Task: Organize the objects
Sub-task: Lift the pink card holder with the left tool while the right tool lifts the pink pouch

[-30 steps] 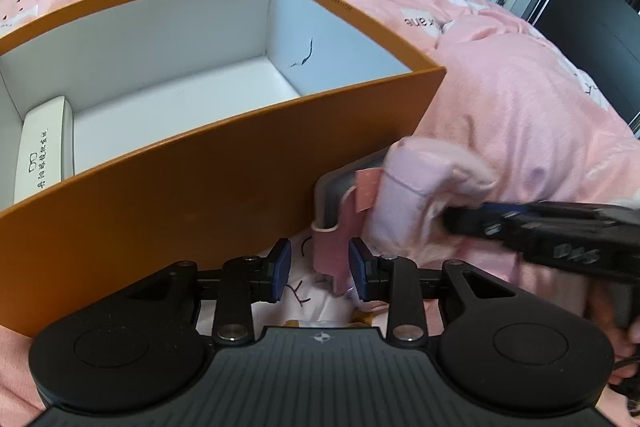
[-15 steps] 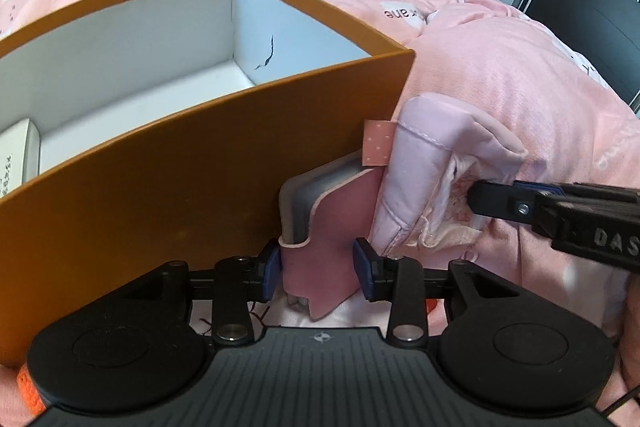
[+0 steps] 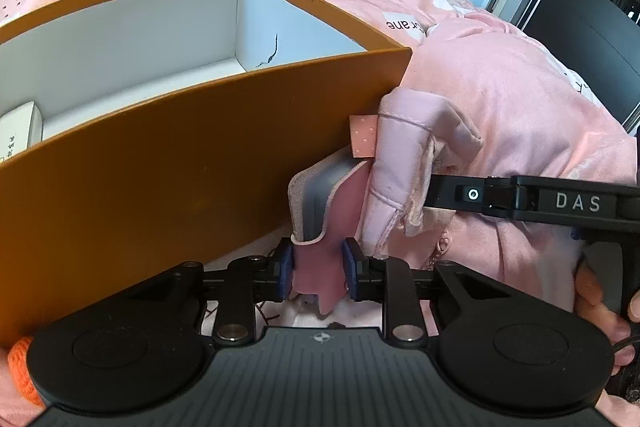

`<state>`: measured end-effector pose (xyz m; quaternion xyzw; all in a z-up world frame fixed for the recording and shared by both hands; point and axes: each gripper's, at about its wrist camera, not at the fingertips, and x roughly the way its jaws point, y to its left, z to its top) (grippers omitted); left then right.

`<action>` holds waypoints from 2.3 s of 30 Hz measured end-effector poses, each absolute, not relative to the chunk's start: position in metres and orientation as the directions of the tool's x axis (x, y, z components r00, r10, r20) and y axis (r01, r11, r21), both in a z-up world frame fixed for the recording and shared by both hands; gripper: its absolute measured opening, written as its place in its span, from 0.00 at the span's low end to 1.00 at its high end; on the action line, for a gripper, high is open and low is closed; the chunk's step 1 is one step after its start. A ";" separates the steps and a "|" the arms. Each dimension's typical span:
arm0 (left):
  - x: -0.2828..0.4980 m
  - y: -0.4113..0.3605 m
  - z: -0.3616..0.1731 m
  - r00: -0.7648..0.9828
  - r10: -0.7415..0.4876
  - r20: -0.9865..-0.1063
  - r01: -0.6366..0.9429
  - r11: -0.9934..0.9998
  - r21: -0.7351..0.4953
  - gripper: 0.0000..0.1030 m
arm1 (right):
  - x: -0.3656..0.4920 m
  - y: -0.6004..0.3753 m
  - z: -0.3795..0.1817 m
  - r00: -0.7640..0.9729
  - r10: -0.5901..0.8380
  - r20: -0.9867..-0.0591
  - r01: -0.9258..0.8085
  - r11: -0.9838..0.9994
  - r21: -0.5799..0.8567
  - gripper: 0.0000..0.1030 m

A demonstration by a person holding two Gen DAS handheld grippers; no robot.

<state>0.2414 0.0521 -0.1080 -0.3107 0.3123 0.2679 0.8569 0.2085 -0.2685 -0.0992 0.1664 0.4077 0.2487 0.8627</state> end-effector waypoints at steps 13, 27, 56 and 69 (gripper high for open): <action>0.193 0.034 -0.083 0.720 0.297 -0.628 -0.639 0.638 -0.431 0.19 | 0.157 -0.262 -0.040 0.679 0.482 -0.555 -0.362 0.876 0.318 0.14; 0.130 0.017 -0.027 0.776 0.425 -0.467 -0.627 0.598 -0.498 0.16 | 0.119 -0.239 0.028 0.738 0.497 -0.457 -0.476 0.863 0.171 0.13; 0.089 0.175 -0.002 0.677 0.521 -0.521 -0.735 0.440 -0.516 0.16 | 0.223 -0.117 0.062 0.658 0.630 -0.412 -0.629 0.761 0.158 0.13; 0.131 0.236 -0.078 0.627 0.408 -0.664 -0.773 0.213 -0.598 0.15 | 0.271 -0.104 0.015 0.619 0.595 -0.512 -0.604 0.778 0.174 0.13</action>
